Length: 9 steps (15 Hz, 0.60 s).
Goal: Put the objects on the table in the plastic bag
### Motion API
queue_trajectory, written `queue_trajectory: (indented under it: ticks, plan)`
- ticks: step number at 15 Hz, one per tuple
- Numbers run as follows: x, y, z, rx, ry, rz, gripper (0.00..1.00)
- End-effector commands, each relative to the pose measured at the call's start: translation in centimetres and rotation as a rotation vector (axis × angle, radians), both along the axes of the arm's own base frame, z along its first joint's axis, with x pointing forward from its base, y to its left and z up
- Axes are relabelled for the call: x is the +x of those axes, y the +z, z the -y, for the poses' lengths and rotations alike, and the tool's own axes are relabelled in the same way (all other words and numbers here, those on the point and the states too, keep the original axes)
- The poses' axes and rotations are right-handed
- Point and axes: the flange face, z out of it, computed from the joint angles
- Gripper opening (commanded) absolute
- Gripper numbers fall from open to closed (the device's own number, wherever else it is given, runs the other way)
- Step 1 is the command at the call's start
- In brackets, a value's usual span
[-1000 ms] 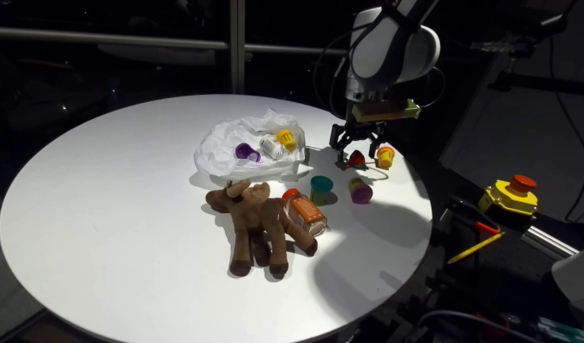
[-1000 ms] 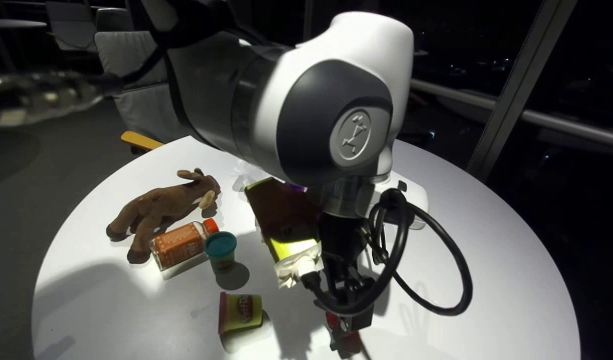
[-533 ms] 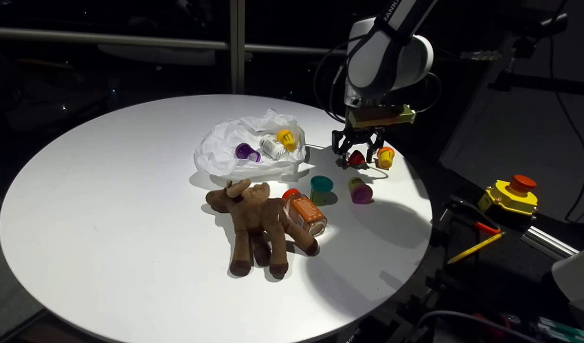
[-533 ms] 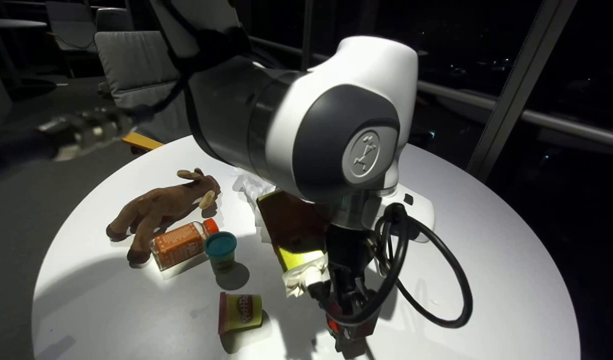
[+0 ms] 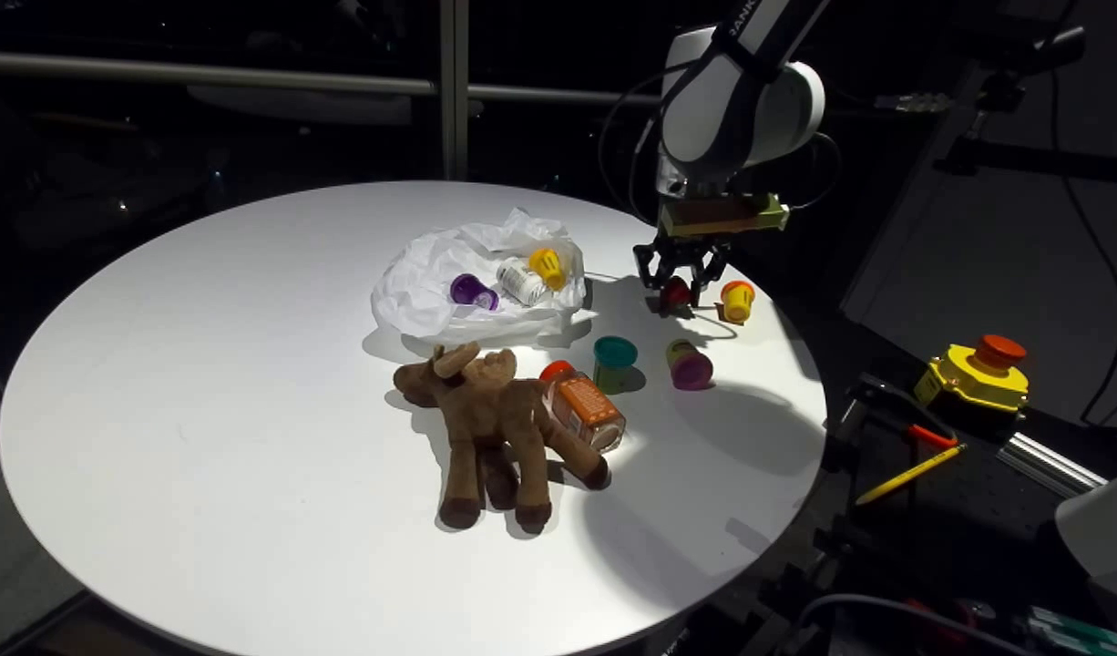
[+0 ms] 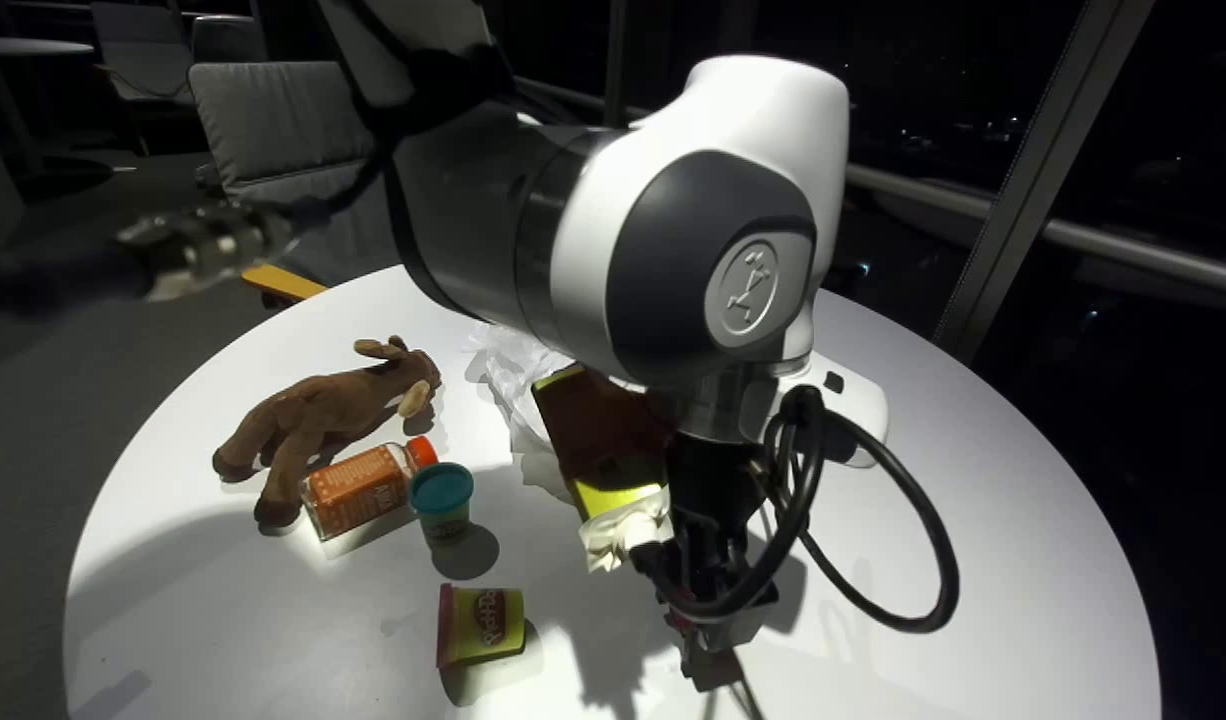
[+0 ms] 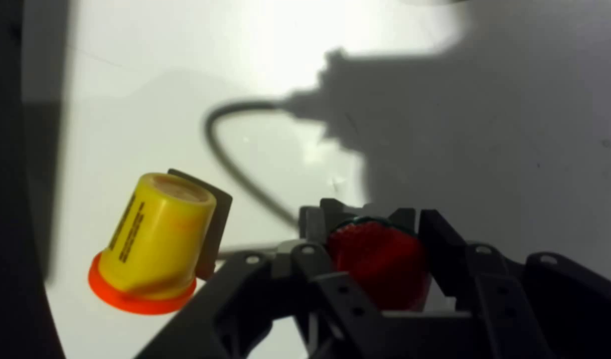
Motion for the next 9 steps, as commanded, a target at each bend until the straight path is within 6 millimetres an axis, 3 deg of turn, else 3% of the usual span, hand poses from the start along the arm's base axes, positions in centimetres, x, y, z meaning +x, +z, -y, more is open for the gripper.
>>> queue_trajectory:
  ticks: [1,5,7,9]
  plan:
    - [1.6,5.3,-0.4,-0.030,0.006,0.084,0.26]
    - [6.2,11.3,-2.9,-0.009,0.108,0.283,0.25]
    - [8.3,13.0,-4.6,0.003,0.167,0.374,0.25]
    - [10.6,13.1,-6.4,0.046,0.210,0.462,0.25]
